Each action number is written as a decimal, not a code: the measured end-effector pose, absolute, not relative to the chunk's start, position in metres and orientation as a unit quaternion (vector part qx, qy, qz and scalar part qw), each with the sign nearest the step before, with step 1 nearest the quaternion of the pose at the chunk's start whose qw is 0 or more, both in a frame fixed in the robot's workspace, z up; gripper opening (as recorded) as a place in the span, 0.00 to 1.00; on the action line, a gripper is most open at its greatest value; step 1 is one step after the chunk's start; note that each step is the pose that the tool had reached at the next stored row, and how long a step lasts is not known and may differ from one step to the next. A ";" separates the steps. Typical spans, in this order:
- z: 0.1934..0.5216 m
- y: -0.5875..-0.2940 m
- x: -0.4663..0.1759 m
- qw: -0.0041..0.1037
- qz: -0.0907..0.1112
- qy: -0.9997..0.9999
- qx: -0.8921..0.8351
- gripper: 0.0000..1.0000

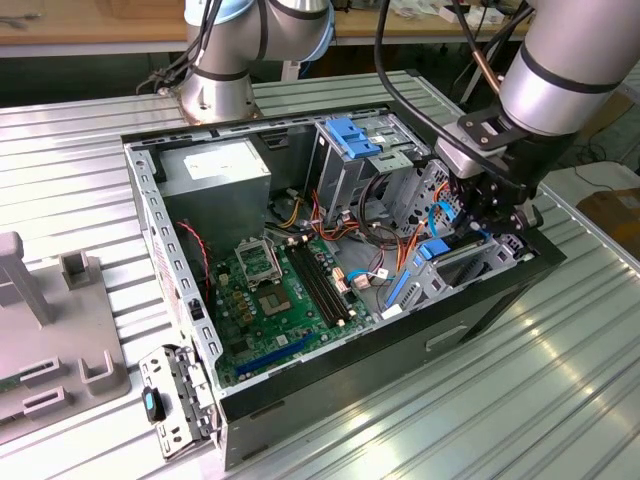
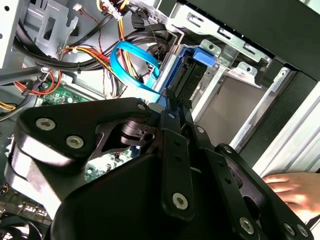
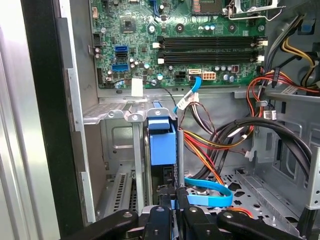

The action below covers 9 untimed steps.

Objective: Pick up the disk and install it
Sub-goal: 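Insert the first disk wire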

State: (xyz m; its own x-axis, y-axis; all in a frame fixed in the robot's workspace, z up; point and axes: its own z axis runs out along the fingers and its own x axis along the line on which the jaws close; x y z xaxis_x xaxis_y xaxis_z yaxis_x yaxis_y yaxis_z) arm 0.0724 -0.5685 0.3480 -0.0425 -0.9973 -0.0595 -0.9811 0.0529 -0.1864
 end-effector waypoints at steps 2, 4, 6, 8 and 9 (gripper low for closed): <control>0.348 -0.569 0.072 0.086 -0.047 0.719 -0.688 0.16; 0.347 -0.569 0.073 0.086 -0.047 0.717 -0.690 0.16; 0.347 -0.569 0.073 0.087 -0.046 0.715 -0.693 0.16; 0.346 -0.569 0.073 0.087 -0.046 0.711 -0.696 0.16; 0.346 -0.569 0.073 0.087 -0.046 0.710 -0.697 0.16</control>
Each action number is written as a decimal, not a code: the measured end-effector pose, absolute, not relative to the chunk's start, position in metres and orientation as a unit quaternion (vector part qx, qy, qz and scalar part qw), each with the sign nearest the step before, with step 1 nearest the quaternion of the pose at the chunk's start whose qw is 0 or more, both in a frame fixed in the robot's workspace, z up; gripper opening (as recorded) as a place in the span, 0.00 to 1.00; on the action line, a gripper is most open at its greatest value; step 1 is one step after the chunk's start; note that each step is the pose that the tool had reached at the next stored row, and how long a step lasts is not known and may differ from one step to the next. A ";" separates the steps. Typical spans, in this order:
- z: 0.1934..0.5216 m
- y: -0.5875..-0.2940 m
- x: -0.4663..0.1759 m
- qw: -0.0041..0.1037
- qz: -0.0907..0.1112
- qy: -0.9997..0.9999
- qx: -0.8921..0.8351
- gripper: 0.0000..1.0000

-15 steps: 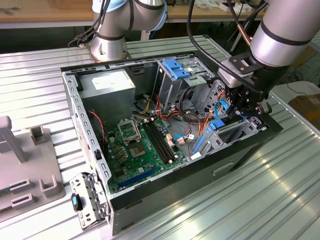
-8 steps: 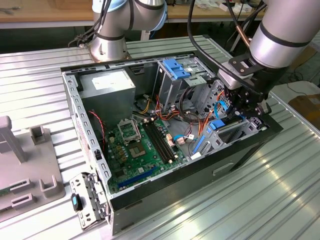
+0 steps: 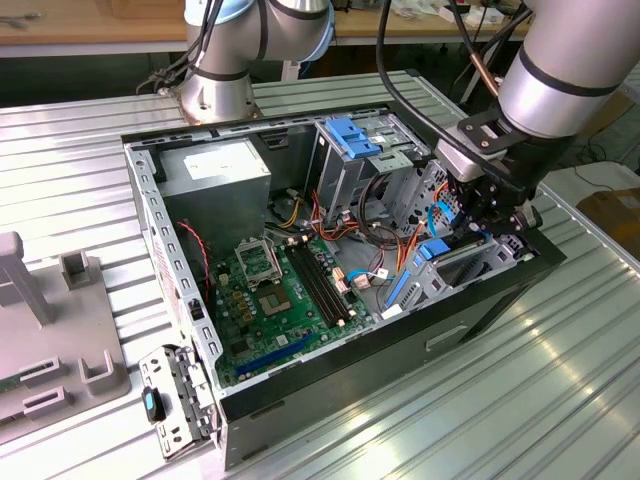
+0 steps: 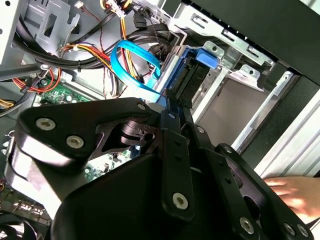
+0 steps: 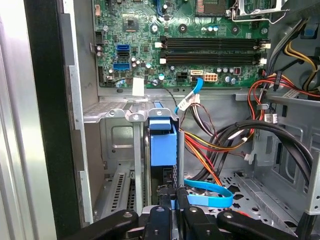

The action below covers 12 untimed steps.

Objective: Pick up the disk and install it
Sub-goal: 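Insert the first disk wire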

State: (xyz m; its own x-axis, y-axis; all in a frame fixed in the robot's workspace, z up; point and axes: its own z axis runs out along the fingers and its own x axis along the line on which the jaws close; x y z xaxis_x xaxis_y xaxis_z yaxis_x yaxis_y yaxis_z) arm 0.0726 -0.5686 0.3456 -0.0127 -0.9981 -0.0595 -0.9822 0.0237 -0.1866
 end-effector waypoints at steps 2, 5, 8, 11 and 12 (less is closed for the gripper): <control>0.345 -0.569 0.073 0.087 -0.046 0.709 -0.698 0.16; 0.345 -0.569 0.073 0.087 -0.045 0.706 -0.702 0.16; 0.344 -0.569 0.073 0.088 -0.045 0.702 -0.705 0.16; 0.342 -0.569 0.073 0.089 -0.045 0.699 -0.708 0.16; 0.341 -0.569 0.073 0.089 -0.045 0.698 -0.709 0.16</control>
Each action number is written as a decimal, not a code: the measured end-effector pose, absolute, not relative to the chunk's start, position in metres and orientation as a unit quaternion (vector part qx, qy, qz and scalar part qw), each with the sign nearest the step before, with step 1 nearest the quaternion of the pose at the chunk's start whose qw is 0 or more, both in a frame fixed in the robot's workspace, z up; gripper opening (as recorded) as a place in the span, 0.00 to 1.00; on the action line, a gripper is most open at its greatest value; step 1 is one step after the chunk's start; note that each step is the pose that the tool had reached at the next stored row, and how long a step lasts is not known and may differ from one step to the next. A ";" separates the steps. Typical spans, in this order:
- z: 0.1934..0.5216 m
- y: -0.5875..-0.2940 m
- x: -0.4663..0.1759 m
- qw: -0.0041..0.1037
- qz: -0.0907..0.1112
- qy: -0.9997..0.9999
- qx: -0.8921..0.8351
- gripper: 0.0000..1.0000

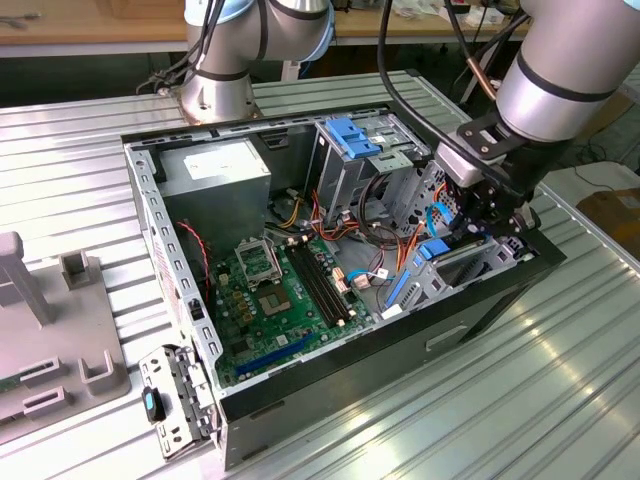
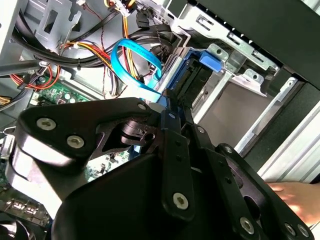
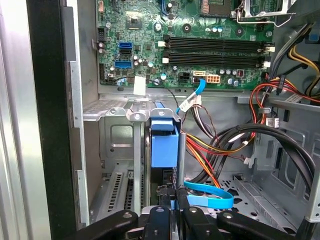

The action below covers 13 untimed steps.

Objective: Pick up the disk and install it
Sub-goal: 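Insert the first disk wire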

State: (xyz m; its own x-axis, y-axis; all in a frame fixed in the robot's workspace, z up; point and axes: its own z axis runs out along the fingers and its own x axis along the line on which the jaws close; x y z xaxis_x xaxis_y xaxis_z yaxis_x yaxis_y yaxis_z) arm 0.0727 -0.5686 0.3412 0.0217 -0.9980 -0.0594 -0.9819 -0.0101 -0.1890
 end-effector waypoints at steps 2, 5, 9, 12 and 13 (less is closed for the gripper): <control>0.341 -0.569 0.073 0.089 -0.045 0.698 -0.709 0.16; 0.339 -0.569 0.073 0.089 -0.045 0.698 -0.709 0.18; 0.339 -0.569 0.073 0.089 -0.045 0.698 -0.709 0.24; 0.345 -0.569 0.073 0.089 -0.045 0.698 -0.709 0.24; 0.346 -0.569 0.073 0.089 -0.045 0.698 -0.709 0.24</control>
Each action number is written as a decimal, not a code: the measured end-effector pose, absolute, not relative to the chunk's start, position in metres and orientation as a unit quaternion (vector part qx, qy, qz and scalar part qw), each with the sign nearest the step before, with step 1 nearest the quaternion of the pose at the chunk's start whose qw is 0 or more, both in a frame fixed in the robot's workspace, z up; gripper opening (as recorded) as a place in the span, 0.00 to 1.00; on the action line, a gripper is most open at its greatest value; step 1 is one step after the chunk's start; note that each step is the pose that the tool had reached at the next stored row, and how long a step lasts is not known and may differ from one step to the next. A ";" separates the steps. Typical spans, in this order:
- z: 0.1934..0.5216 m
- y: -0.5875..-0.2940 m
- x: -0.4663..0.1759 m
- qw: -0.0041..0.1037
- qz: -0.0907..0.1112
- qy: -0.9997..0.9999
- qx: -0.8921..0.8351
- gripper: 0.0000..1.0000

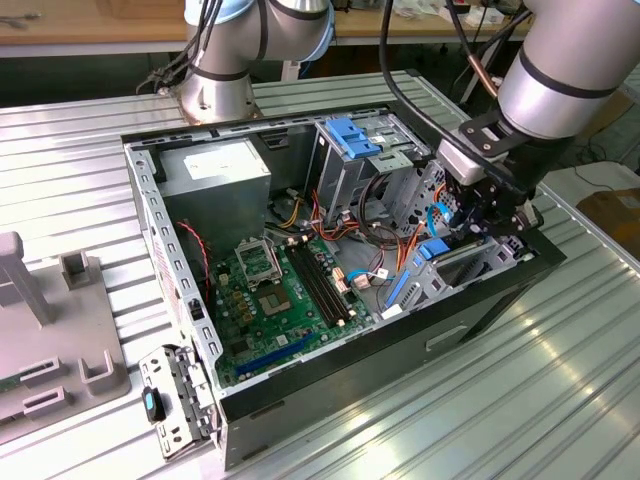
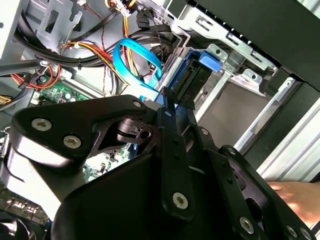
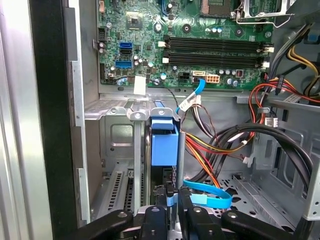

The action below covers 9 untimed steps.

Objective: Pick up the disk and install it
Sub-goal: 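Insert the first disk wire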

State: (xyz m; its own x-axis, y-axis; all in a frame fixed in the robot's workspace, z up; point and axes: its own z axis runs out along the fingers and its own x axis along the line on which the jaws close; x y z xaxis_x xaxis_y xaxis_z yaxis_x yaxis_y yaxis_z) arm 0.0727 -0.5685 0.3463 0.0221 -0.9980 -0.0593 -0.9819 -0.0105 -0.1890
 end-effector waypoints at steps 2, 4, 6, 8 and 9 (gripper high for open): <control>0.350 -0.569 0.073 0.089 -0.045 0.698 -0.709 0.24; 0.357 -0.569 0.073 0.089 -0.045 0.698 -0.709 0.24; 0.359 -0.569 0.073 0.088 -0.045 0.698 -0.709 0.24; 0.360 -0.569 0.076 0.085 -0.042 0.698 -0.710 0.24; 0.360 -0.569 0.076 0.085 -0.042 0.698 -0.710 0.24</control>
State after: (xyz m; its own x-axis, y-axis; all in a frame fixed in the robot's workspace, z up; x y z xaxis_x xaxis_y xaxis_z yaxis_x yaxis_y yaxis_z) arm 0.0758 -0.5686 0.3596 0.0214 -0.9980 -0.0596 -0.9836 -0.0103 -0.1799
